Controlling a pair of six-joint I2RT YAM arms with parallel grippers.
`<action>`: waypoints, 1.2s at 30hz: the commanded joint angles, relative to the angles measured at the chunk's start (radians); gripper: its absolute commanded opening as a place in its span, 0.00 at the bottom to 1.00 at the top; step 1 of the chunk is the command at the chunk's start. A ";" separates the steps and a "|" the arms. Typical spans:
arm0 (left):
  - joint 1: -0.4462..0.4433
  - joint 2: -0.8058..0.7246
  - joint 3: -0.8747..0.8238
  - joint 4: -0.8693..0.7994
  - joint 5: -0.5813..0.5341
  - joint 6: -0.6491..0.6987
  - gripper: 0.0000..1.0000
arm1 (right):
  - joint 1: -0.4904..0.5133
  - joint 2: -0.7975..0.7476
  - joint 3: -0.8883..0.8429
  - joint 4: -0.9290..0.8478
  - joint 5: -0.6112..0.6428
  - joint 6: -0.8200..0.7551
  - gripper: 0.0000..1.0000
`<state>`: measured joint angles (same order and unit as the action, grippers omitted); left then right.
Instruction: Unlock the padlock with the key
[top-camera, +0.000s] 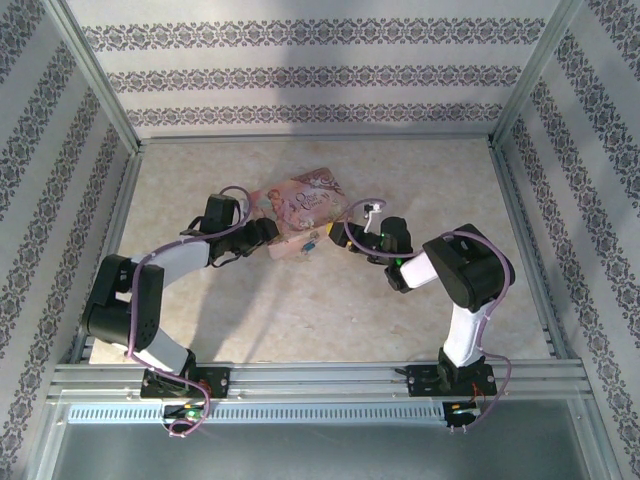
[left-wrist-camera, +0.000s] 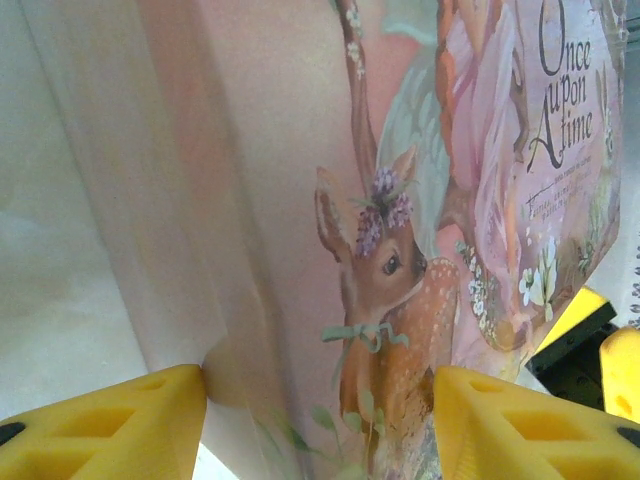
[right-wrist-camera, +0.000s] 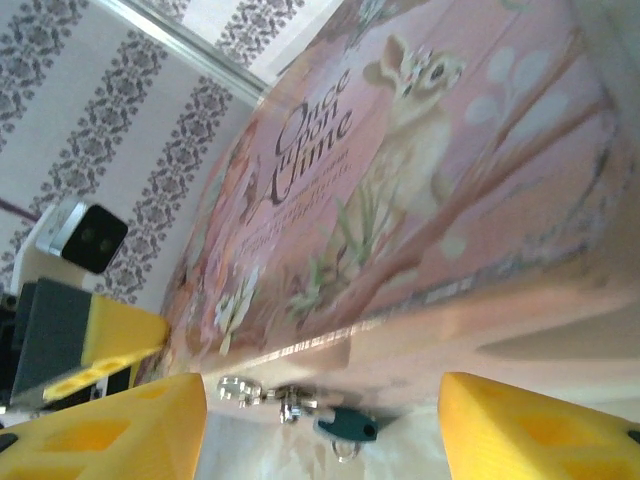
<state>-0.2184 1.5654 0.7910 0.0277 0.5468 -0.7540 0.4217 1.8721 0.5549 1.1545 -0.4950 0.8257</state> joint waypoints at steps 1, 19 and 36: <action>-0.020 -0.011 -0.035 -0.075 -0.011 -0.011 0.60 | 0.022 -0.035 -0.042 0.068 -0.053 -0.065 0.65; -0.020 -0.016 -0.039 -0.062 -0.010 -0.021 0.60 | 0.130 0.131 0.047 0.168 -0.004 -0.025 0.66; -0.020 -0.014 -0.024 -0.073 -0.009 -0.018 0.60 | 0.138 0.200 0.096 0.229 -0.074 0.002 0.53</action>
<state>-0.2234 1.5509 0.7780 0.0273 0.5461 -0.7685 0.5419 2.0644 0.6331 1.3220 -0.5331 0.8211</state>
